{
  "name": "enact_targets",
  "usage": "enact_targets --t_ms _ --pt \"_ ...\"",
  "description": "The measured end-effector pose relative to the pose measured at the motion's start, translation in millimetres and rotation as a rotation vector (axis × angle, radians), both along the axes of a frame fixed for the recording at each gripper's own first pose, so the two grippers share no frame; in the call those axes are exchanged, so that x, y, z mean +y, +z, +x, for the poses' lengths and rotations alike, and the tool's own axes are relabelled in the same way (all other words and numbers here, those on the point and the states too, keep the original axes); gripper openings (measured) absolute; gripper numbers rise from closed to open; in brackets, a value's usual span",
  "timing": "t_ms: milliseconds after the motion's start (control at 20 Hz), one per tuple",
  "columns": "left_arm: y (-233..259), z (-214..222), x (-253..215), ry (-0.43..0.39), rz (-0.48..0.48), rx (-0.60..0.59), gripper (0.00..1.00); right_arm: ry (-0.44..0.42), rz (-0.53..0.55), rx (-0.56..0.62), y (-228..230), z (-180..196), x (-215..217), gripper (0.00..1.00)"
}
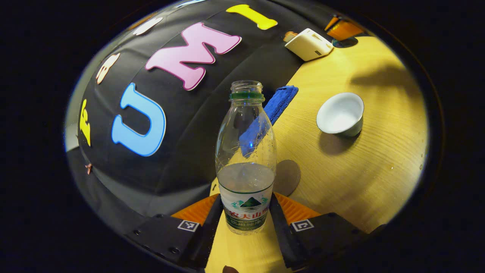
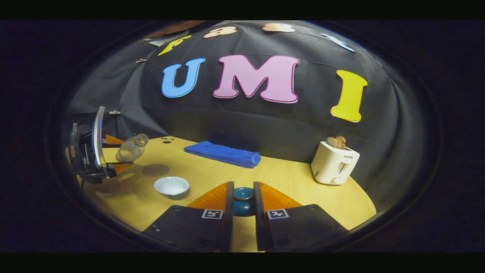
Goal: Open the teacup lid with one hand, grasp the water bottle and pour water into the teacup with the other hand; after pouring, place the water bottle on the coaster and then close the teacup lid.
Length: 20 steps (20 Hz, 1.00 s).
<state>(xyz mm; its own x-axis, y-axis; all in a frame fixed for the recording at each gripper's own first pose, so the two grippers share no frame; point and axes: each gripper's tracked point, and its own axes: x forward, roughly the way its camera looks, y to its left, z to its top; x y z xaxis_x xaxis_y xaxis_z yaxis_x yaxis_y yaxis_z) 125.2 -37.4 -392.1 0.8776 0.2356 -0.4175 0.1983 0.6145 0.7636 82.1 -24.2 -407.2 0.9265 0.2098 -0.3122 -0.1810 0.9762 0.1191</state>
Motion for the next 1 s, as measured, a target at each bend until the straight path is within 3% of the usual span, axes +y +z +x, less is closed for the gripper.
enact_targets --t_ms 100,150,200,500,1000 --pt "3 0 -1 -0.027 0.080 -0.011 0.73 -0.001 -0.003 0.001 -2 -1 -4 0.23" --pt "7 2 -4 -0.042 0.119 -0.015 0.68 -0.002 -0.003 0.001 -2 -2 -6 0.23" --pt "11 5 -7 -0.060 0.157 -0.022 0.73 -0.004 -0.004 0.000 -2 -3 -8 0.23" --pt "17 13 -9 -0.117 0.346 -0.035 0.73 -0.008 -0.024 -0.005 -4 -5 -14 0.23" --pt "22 18 -2 -0.174 0.541 -0.025 0.73 -0.010 -0.019 0.004 -8 -12 -18 0.23"
